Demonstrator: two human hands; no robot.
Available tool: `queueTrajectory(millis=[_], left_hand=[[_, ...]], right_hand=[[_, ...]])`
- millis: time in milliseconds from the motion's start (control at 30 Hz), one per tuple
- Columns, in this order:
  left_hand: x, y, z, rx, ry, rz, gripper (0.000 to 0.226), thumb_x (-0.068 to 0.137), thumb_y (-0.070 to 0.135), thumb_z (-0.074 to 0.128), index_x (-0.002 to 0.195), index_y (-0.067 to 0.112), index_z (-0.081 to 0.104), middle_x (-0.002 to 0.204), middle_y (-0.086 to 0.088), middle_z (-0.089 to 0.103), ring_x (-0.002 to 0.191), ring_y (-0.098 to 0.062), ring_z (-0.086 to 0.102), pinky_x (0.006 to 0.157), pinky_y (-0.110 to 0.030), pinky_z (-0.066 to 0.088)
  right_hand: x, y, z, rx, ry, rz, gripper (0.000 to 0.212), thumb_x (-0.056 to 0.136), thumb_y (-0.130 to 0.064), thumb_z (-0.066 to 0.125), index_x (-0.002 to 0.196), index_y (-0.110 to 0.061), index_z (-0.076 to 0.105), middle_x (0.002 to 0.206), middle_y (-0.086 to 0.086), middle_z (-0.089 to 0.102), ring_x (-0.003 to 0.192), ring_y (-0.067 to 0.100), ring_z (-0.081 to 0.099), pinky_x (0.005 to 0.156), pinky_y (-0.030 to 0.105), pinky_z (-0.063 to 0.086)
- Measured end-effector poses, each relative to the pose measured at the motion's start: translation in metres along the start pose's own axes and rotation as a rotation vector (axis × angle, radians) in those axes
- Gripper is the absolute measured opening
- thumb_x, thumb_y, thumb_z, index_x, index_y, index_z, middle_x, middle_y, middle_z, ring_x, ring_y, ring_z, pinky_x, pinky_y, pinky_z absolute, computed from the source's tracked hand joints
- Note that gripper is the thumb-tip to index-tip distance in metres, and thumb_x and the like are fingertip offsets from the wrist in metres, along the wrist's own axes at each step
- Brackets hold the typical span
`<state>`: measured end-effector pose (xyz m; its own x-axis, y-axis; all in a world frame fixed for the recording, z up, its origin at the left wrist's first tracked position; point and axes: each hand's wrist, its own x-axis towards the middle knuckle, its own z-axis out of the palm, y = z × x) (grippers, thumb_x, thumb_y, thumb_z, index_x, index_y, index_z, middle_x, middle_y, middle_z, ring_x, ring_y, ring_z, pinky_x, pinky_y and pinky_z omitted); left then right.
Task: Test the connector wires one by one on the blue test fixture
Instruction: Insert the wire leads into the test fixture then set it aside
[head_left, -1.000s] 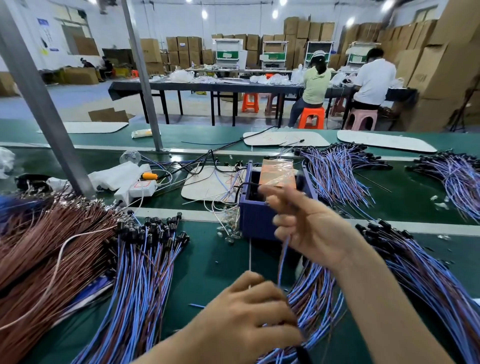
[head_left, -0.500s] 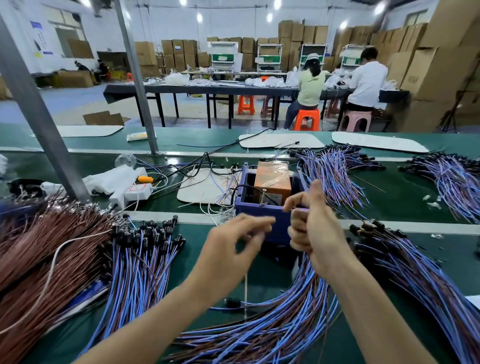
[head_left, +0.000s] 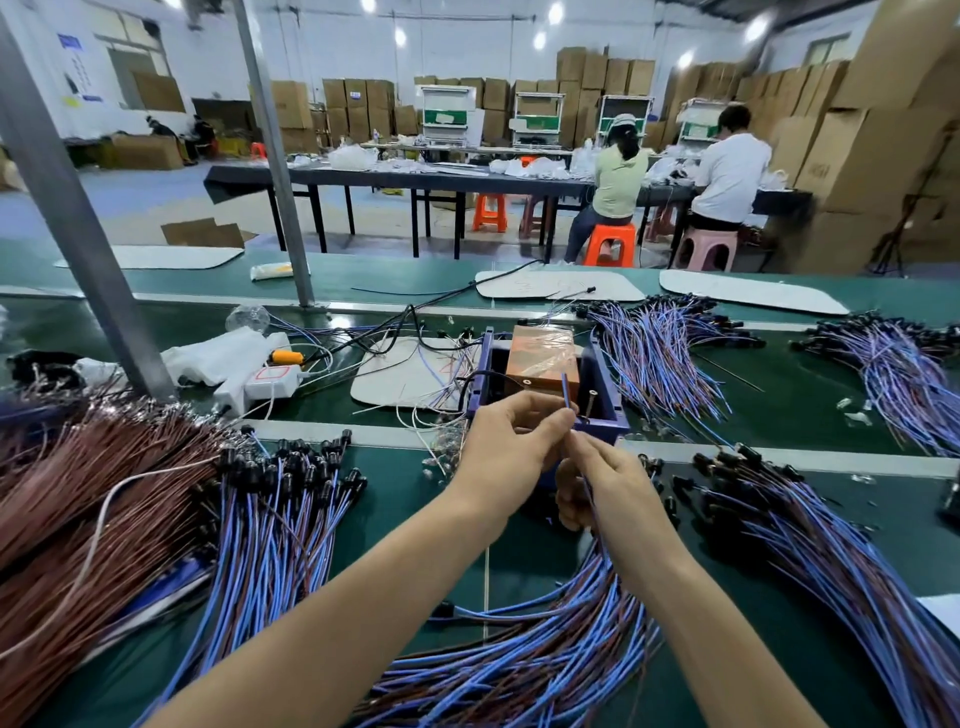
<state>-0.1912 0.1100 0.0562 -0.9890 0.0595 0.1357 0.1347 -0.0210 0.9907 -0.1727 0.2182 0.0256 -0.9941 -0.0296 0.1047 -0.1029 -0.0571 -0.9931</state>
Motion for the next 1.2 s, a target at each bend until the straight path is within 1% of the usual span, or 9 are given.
queueTrajectory(millis=[100, 200, 400, 467, 600, 700, 833, 1033, 1200], left_hand=[[0.002, -0.003, -0.001, 0.006, -0.003, -0.029, 0.001, 0.086, 0.009, 0.067, 0.086, 0.008, 0.068, 0.068, -0.004, 0.062, 0.054, -0.004, 0.054, 0.053, -0.014, 0.046], [0.003, -0.008, -0.001, 0.060, -0.013, -0.024, 0.003, 0.085, 0.010, 0.069, 0.083, 0.011, 0.070, 0.070, -0.001, 0.065, 0.060, -0.002, 0.055, 0.057, -0.011, 0.044], [0.007, -0.012, 0.001, 0.003, 0.063, 0.014, 0.004, 0.084, 0.009, 0.070, 0.083, 0.006, 0.073, 0.055, 0.011, 0.062, 0.048, 0.007, 0.051, 0.051, -0.007, 0.040], [0.010, -0.013, -0.001, -0.016, 0.084, -0.003, 0.006, 0.086, 0.012, 0.068, 0.080, 0.011, 0.070, 0.060, 0.010, 0.065, 0.050, 0.005, 0.052, 0.054, -0.009, 0.043], [0.021, -0.017, -0.016, -0.060, 0.045, -0.142, 0.011, 0.093, 0.010, 0.058, 0.082, 0.010, 0.061, 0.063, -0.001, 0.065, 0.039, -0.005, 0.044, 0.045, -0.015, 0.043], [0.031, -0.026, -0.029, 0.164, 0.030, -0.136, 0.022, 0.093, 0.014, 0.057, 0.073, 0.012, 0.065, 0.057, -0.002, 0.054, 0.036, -0.002, 0.040, 0.042, -0.016, 0.037], [0.043, -0.033, -0.039, 0.397, 0.047, -0.108, 0.021, 0.091, 0.024, 0.061, 0.073, 0.017, 0.070, 0.050, 0.006, 0.052, 0.040, -0.002, 0.040, 0.049, -0.022, 0.031], [0.055, -0.033, -0.041, 0.436, 0.069, -0.071, 0.017, 0.088, 0.023, 0.063, 0.078, 0.013, 0.073, 0.052, 0.005, 0.052, 0.042, -0.001, 0.042, 0.045, -0.018, 0.032], [0.058, -0.034, -0.043, 0.450, 0.083, -0.072, 0.016, 0.088, 0.022, 0.064, 0.082, 0.011, 0.073, 0.055, 0.003, 0.054, 0.047, -0.005, 0.045, 0.039, -0.009, 0.031]], right_hand=[[0.002, 0.001, -0.004, 0.066, 0.042, -0.033, 0.024, 0.095, -0.006, 0.054, 0.081, -0.016, 0.070, 0.066, 0.001, 0.068, 0.062, 0.013, 0.064, 0.058, 0.021, 0.053], [0.007, 0.001, -0.009, 0.212, 0.125, -0.084, 0.015, 0.085, 0.006, 0.062, 0.093, -0.007, 0.063, 0.078, 0.006, 0.073, 0.077, 0.017, 0.071, 0.068, 0.021, 0.056], [0.014, 0.005, -0.013, 0.264, 0.274, -0.157, 0.025, 0.084, 0.009, 0.062, 0.077, -0.014, 0.068, 0.069, 0.000, 0.071, 0.067, 0.010, 0.068, 0.064, 0.020, 0.055], [0.018, 0.005, -0.020, 0.262, 0.345, -0.155, 0.026, 0.084, 0.010, 0.061, 0.077, -0.014, 0.069, 0.064, -0.003, 0.067, 0.059, 0.009, 0.065, 0.060, 0.019, 0.055], [0.030, 0.007, -0.047, -0.018, 0.473, -0.132, 0.028, 0.085, 0.006, 0.062, 0.076, -0.019, 0.071, 0.060, -0.006, 0.059, 0.043, 0.003, 0.049, 0.044, 0.015, 0.042], [0.039, 0.011, -0.063, -0.228, 0.484, -0.112, 0.028, 0.084, 0.001, 0.065, 0.073, -0.023, 0.072, 0.056, -0.011, 0.060, 0.043, 0.000, 0.044, 0.046, 0.013, 0.038], [0.050, 0.015, -0.067, -0.271, 0.444, -0.072, 0.016, 0.083, -0.004, 0.069, 0.077, -0.018, 0.075, 0.048, -0.016, 0.058, 0.044, -0.001, 0.046, 0.049, 0.014, 0.039], [0.058, 0.019, -0.067, -0.276, 0.429, -0.044, 0.023, 0.084, -0.005, 0.069, 0.071, -0.024, 0.072, 0.054, -0.008, 0.057, 0.051, 0.009, 0.046, 0.057, 0.025, 0.038], [0.059, 0.019, -0.066, -0.283, 0.433, -0.045, 0.023, 0.084, -0.005, 0.068, 0.073, -0.024, 0.071, 0.059, -0.001, 0.058, 0.051, 0.011, 0.044, 0.055, 0.026, 0.039]])
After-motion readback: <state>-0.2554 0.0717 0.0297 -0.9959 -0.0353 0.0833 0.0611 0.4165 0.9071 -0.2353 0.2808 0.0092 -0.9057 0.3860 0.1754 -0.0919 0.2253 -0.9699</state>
